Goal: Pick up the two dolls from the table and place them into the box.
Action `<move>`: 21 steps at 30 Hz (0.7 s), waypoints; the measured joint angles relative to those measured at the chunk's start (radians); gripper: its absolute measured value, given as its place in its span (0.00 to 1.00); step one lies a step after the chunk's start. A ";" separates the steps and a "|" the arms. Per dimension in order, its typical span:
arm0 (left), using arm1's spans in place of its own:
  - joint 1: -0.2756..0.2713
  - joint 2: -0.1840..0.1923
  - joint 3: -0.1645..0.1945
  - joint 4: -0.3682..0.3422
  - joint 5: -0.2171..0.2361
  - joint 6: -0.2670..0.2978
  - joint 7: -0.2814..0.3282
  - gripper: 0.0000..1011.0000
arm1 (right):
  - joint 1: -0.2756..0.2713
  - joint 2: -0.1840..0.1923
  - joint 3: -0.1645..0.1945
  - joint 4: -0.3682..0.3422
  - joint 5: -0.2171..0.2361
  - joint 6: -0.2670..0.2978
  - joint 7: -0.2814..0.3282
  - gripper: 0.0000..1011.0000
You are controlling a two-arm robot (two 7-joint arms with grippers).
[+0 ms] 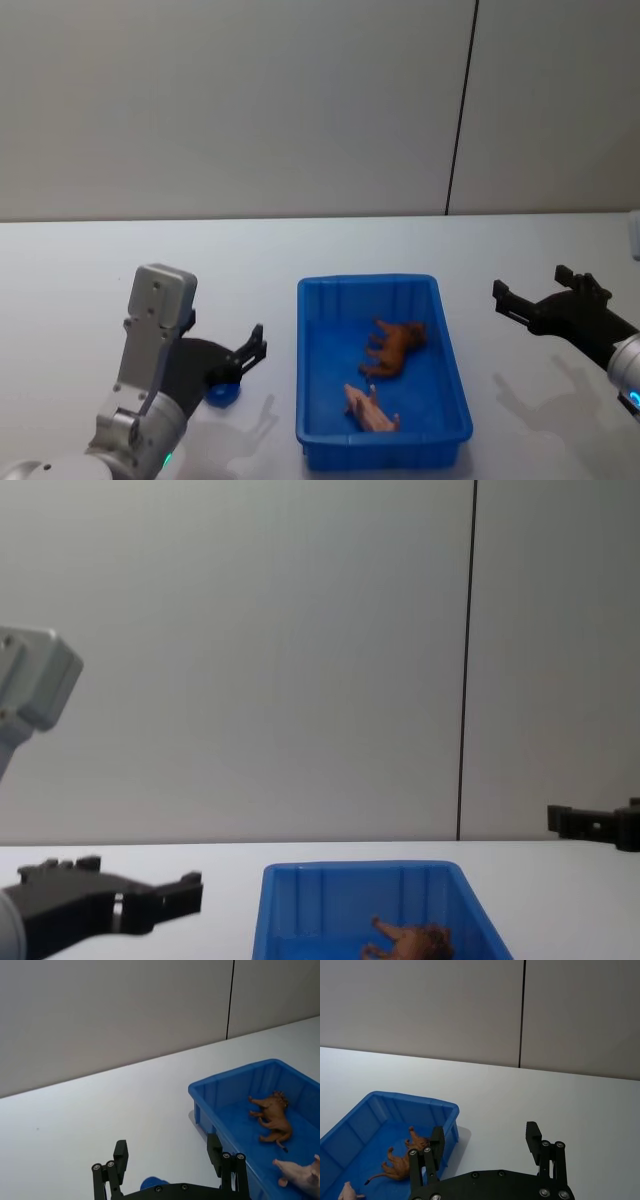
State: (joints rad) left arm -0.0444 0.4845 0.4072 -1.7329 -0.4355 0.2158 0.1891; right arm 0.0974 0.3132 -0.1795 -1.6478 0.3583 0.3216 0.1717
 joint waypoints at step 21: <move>0.010 -0.016 -0.006 0.091 -0.048 0.055 -0.047 0.99 | -0.001 0.001 0.000 -0.001 0.000 0.000 0.000 0.99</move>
State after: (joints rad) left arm -0.0344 0.4688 0.4013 -1.6421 -0.4832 0.2710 0.1416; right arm 0.0964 0.3141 -0.1793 -1.6486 0.3582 0.3216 0.1716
